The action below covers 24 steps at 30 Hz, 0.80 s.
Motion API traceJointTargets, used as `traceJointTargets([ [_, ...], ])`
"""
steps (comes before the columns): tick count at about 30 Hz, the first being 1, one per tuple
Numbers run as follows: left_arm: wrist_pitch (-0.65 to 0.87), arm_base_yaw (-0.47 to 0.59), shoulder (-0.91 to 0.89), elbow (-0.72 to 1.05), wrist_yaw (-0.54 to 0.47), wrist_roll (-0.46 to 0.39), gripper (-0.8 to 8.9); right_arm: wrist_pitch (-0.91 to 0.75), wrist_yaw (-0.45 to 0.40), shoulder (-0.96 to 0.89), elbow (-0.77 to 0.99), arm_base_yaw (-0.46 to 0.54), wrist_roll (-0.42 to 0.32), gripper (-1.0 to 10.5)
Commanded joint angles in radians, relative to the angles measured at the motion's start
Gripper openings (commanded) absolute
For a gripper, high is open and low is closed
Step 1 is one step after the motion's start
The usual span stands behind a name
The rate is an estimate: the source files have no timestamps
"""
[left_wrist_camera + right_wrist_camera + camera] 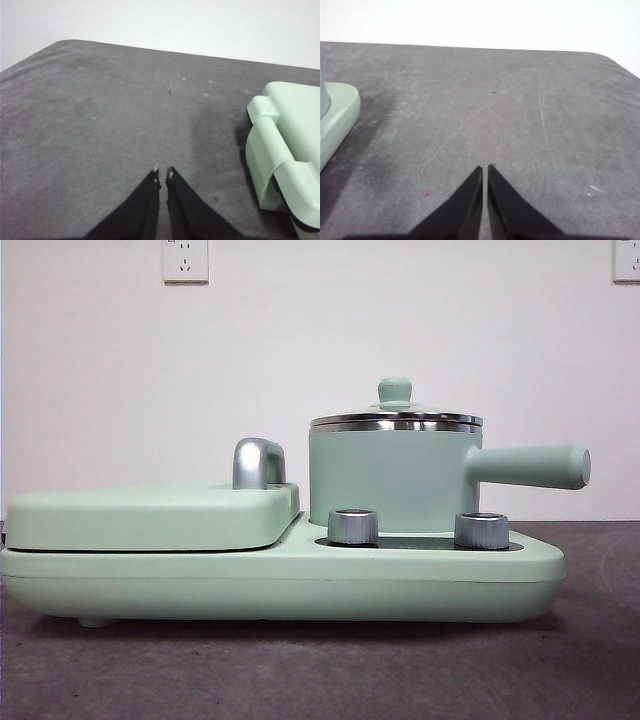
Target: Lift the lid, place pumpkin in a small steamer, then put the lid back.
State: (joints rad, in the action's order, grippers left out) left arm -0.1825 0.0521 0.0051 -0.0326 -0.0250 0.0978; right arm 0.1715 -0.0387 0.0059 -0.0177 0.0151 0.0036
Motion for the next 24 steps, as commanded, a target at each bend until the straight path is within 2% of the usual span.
traceJointTargets([
  [1, -0.005, 0.002, -0.002, 0.019, -0.005, 0.008, 0.28, -0.004, -0.006, -0.002, 0.005, 0.001, -0.004, 0.1],
  [24, -0.005, 0.002, -0.002, 0.019, -0.005, 0.008, 0.28, -0.014, -0.007, -0.002, 0.005, 0.002, -0.004, 0.1],
])
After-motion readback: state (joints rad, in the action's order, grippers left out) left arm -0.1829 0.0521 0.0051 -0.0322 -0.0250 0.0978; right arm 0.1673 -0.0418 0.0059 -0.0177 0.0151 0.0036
